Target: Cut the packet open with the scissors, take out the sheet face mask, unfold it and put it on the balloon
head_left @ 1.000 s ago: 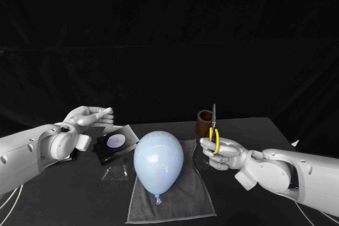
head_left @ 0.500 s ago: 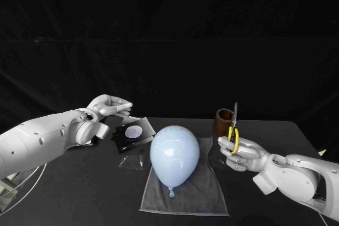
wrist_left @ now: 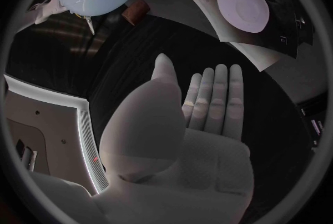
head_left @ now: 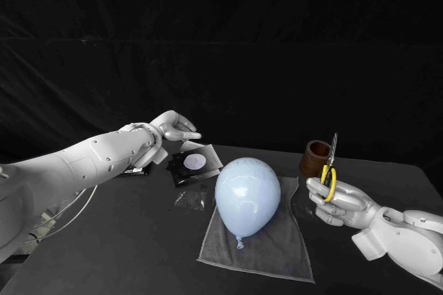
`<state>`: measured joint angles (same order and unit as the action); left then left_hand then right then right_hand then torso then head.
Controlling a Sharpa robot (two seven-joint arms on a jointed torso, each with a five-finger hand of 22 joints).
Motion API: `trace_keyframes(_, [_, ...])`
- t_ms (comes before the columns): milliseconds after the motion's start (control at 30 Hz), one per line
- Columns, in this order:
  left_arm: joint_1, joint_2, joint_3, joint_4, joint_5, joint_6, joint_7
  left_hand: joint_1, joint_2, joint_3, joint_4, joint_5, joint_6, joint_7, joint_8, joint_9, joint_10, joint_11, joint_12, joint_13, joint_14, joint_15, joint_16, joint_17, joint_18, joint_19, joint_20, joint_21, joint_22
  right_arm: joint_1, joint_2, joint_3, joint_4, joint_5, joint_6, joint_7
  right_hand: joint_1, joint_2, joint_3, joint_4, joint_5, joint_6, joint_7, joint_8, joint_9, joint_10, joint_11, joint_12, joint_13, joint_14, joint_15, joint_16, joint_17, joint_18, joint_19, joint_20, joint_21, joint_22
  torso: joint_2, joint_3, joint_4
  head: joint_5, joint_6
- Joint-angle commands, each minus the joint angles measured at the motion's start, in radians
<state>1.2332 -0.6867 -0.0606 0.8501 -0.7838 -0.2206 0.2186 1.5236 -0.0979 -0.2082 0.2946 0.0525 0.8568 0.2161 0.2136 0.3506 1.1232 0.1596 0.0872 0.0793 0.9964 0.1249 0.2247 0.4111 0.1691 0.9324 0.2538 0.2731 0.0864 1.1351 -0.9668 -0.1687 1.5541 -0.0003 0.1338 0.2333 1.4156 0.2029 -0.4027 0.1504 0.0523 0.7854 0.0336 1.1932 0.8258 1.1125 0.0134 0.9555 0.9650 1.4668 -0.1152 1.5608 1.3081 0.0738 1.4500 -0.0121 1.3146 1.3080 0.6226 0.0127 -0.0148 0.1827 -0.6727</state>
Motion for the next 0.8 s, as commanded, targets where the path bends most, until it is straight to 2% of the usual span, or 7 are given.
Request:
trace_keyframes(33, [0.000, 0.023, 0.000, -0.031, -0.163, 0.006, -0.037, -0.009, -0.006, 0.017, -0.002, -0.004, -0.011, -0.003, 0.000, 0.002, -0.016, 0.001, 0.008, 0.002, -0.016, 0.001, 0.009, 0.004, 0.011, -0.012, 0.004, -0.003, -0.001, 0.000, 0.001, 0.001, 0.002, -0.018, 0.002, 0.011, 0.001, 0.009, -0.007, 0.000, -0.003, 0.150, -0.048, 0.131, 0.230, 0.442, -0.089, 0.602, 0.582, 0.100, -0.012, 0.005, 0.243, -0.012, 0.009, -0.002, 0.008, 0.057, 0.001, 0.0007, -0.0015, 0.017, -0.006])
trace_keyframes(133, [0.000, 0.043, 0.000, -0.057, -0.223, 0.013, -0.049, -0.010, -0.012, 0.028, -0.002, -0.004, -0.015, 0.000, 0.002, 0.005, -0.011, 0.002, 0.023, 0.010, -0.037, 0.004, 0.015, 0.009, 0.009, -0.025, 0.009, -0.006, -0.002, 0.000, 0.001, 0.001, 0.002, -0.021, 0.000, 0.011, 0.001, 0.009, -0.008, 0.000, -0.003, 0.153, -0.048, 0.132, 0.233, 0.443, -0.089, 0.602, 0.582, 0.100, -0.012, 0.005, 0.243, -0.012, 0.009, -0.002, 0.008, 0.058, 0.000, 0.0013, -0.0009, 0.021, -0.013])
trace_keyframes(367, [-0.003, 0.083, 0.000, -0.120, -0.340, 0.016, -0.060, -0.022, -0.034, 0.048, -0.001, -0.004, -0.026, 0.005, 0.013, 0.013, -0.041, 0.009, 0.045, 0.023, -0.083, 0.012, 0.036, 0.023, 0.008, -0.053, 0.021, -0.013, -0.004, 0.000, -0.001, 0.001, 0.004, -0.028, -0.003, 0.010, 0.001, 0.009, -0.008, 0.000, -0.003, 0.152, -0.048, 0.132, 0.233, 0.444, -0.089, 0.603, 0.584, 0.100, -0.012, 0.005, 0.245, -0.012, 0.009, -0.002, 0.009, 0.058, -0.001, 0.0007, -0.0025, 0.025, -0.017])
trace_keyframes(533, [-0.014, 0.108, -0.001, -0.163, -0.393, 0.028, -0.072, -0.037, -0.074, 0.073, 0.001, -0.003, -0.066, 0.014, 0.011, 0.017, -0.102, 0.021, 0.054, 0.029, -0.127, 0.023, 0.058, 0.034, 0.008, -0.076, 0.028, -0.017, -0.005, 0.001, -0.002, 0.001, 0.005, -0.031, -0.005, 0.010, 0.000, 0.010, -0.009, 0.000, -0.002, 0.155, -0.049, 0.133, 0.235, 0.446, -0.089, 0.605, 0.587, 0.101, -0.013, 0.006, 0.247, -0.013, 0.010, -0.003, 0.011, 0.060, 0.000, 0.0008, -0.0014, 0.025, -0.016])
trace_keyframes(633, [-0.020, 0.116, -0.001, -0.177, -0.416, 0.042, -0.087, -0.041, -0.104, 0.073, 0.003, -0.002, -0.133, 0.009, -0.005, 0.015, -0.155, 0.033, 0.062, 0.031, -0.167, 0.035, 0.073, 0.040, 0.003, -0.096, 0.032, -0.023, -0.007, 0.001, -0.004, 0.001, 0.006, -0.035, -0.007, 0.010, 0.000, 0.010, -0.009, 0.000, -0.002, 0.155, -0.049, 0.133, 0.235, 0.446, -0.089, 0.605, 0.587, 0.101, -0.013, 0.006, 0.247, -0.013, 0.010, -0.003, 0.011, 0.060, 0.001, 0.0005, -0.0008, 0.023, -0.015])
trace_keyframes(800, [-0.023, 0.115, -0.001, -0.179, -0.432, 0.050, -0.100, -0.038, -0.105, 0.073, 0.003, -0.002, -0.135, 0.015, 0.002, 0.020, -0.167, 0.035, 0.070, 0.034, -0.179, 0.037, 0.080, 0.042, 0.001, -0.103, 0.033, -0.024, -0.007, 0.001, -0.006, 0.001, 0.006, -0.038, -0.010, 0.010, -0.001, 0.011, -0.010, 0.000, -0.002, 0.156, -0.049, 0.133, 0.237, 0.445, -0.090, 0.604, 0.585, 0.101, -0.013, 0.006, 0.247, -0.013, 0.010, -0.003, 0.011, 0.061, -0.001, 0.0003, -0.0002, 0.022, -0.015])
